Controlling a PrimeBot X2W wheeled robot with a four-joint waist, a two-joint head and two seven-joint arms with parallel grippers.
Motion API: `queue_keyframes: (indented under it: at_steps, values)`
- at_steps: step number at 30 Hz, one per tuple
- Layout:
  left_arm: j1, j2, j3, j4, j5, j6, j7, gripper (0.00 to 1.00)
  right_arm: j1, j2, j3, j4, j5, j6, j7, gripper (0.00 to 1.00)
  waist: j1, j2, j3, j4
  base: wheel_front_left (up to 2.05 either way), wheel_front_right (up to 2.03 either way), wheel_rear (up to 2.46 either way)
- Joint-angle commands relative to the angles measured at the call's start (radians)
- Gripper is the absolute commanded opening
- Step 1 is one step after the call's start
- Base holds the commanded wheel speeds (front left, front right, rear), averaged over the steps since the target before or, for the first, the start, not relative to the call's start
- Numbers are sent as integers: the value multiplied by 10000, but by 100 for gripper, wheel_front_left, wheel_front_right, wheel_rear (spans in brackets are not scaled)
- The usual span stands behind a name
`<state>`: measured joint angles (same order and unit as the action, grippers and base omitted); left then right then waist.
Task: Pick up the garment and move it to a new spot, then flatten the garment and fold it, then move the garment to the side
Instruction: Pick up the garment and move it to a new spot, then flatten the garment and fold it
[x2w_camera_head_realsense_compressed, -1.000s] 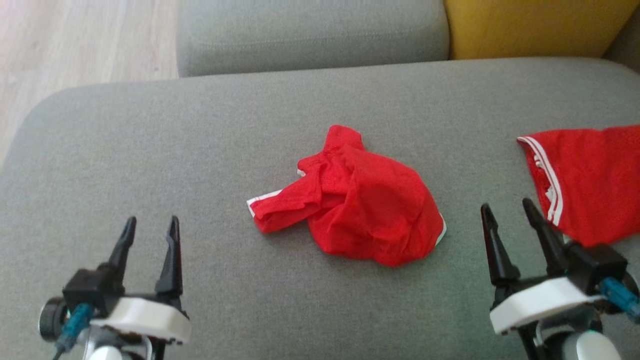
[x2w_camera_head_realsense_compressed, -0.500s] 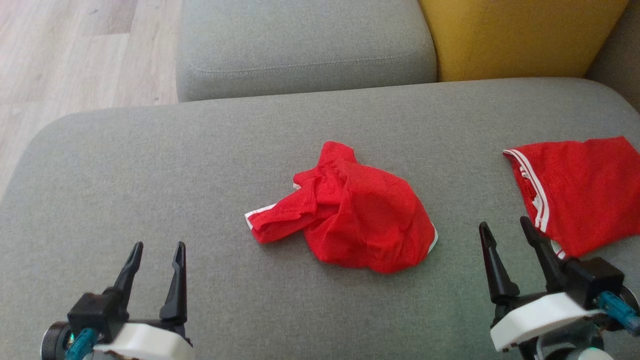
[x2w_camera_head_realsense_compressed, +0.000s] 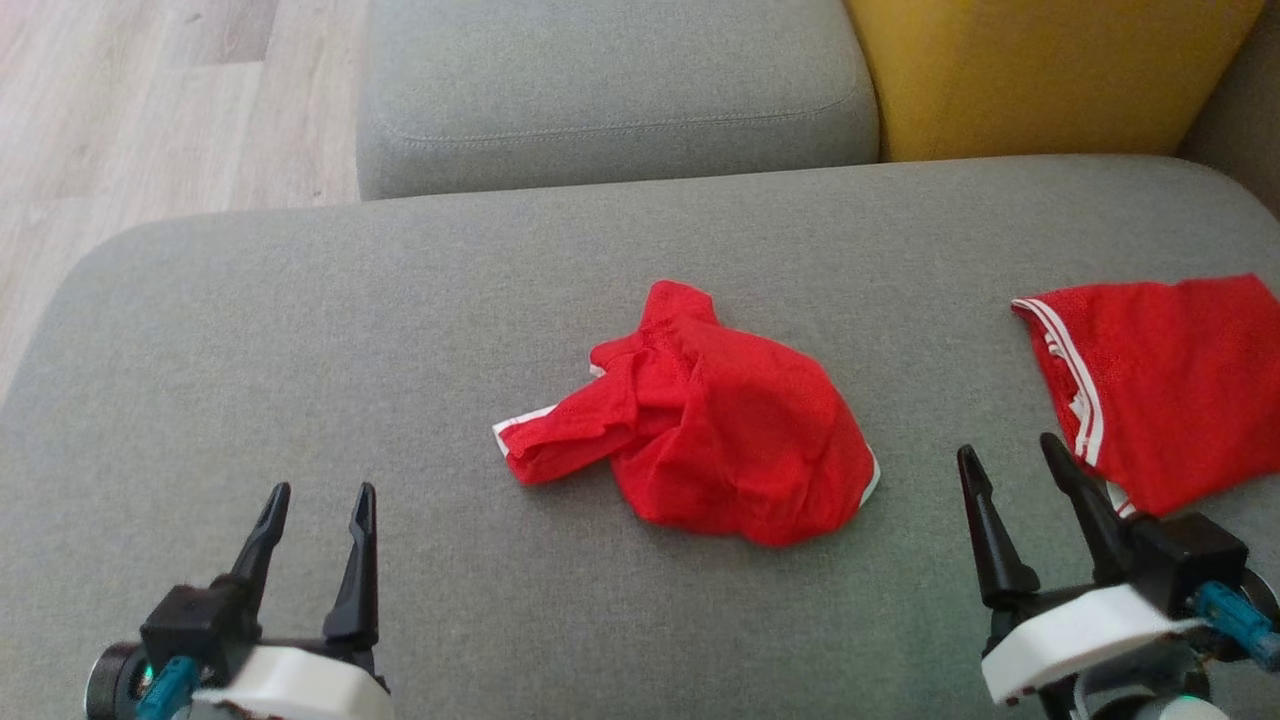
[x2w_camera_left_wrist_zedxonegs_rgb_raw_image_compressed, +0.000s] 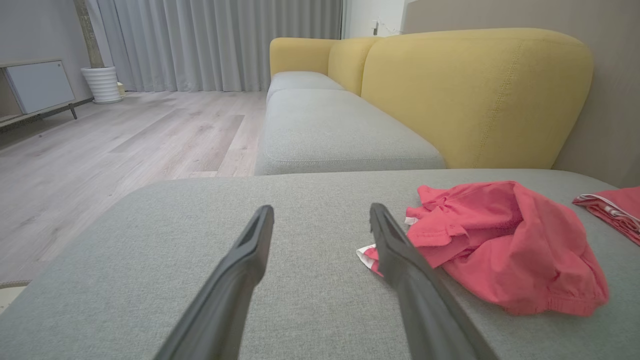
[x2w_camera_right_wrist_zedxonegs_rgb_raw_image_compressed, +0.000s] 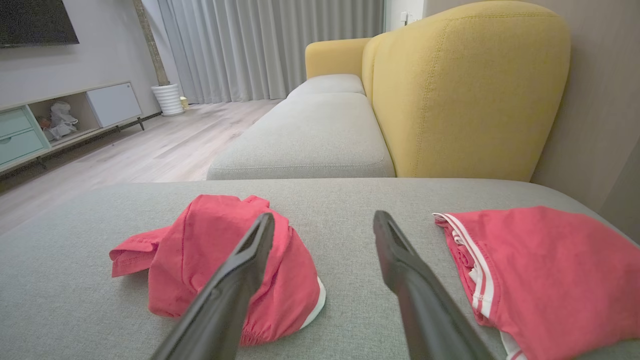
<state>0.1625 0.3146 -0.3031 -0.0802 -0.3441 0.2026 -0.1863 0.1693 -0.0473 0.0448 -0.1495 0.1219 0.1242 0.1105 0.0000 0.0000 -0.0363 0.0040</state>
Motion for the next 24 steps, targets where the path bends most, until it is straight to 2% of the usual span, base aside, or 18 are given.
queue_keyframes:
  at_steps: [1, 13, 19, 24]
  values:
    - [-492, 226, 411, -367, 56, 72, -69, 100, -323, -174, 223, -428, -34, 65, -2, 100, 0, 0, 15, 7, 0, 0, 0]
    - [-653, 238, 344, -362, 42, 107, -92, 100, -353, -187, 311, -385, 24, 65, 58, 100, 0, 0, 134, 177, 0, 0, 0]
    - [-942, 207, 271, -307, 49, 25, -163, 100, -463, -345, 1077, 26, 118, 65, 224, 100, 0, 0, 337, 521, 0, 0, 0]
    - [-1476, 6, 152, -121, 59, -76, -315, 100, -854, -509, 1979, 1007, 263, 65, 351, 100, 0, 0, 801, 1133, 0, 0, 0]
